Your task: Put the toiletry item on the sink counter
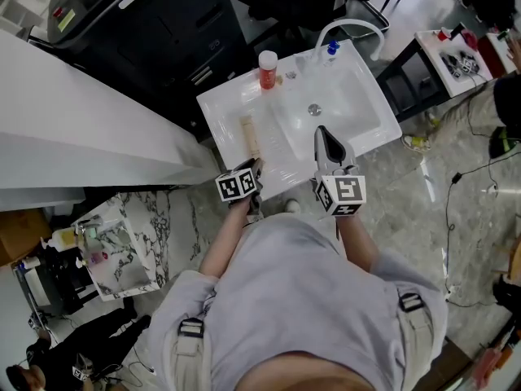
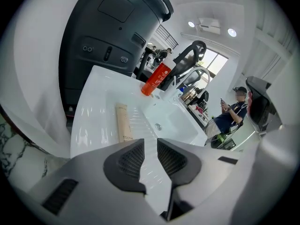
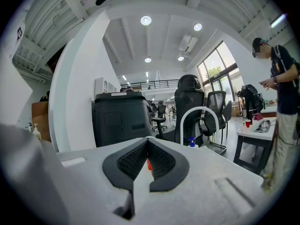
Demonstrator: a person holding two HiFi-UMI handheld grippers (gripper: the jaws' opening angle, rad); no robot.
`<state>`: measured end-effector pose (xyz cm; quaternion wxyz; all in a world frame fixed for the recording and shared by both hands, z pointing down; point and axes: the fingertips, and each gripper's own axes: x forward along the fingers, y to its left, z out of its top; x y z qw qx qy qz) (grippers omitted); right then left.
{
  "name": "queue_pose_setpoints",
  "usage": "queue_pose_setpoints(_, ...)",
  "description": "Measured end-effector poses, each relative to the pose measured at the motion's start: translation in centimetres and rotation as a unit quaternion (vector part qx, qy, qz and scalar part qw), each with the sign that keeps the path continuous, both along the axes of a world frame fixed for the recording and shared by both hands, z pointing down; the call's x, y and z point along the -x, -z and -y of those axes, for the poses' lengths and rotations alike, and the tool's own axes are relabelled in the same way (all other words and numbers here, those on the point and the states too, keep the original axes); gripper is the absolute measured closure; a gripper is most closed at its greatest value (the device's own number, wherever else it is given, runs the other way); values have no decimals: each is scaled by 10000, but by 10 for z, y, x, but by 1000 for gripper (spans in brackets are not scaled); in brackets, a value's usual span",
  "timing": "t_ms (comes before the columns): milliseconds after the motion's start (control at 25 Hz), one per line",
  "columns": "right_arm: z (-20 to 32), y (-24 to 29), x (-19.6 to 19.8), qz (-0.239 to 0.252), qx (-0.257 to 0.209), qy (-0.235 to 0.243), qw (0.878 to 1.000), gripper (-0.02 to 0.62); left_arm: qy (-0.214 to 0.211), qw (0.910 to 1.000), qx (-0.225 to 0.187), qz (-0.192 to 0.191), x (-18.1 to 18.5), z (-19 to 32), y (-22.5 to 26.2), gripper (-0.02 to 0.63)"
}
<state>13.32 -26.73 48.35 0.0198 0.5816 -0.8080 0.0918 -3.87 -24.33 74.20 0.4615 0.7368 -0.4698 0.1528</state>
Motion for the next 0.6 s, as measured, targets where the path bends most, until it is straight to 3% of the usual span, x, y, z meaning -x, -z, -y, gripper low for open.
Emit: queue_pose_setpoints(600, -10, 2, 17, 0, -24, 181, 9998, 597, 342, 9940, -949, 415, 31, 14, 65, 565)
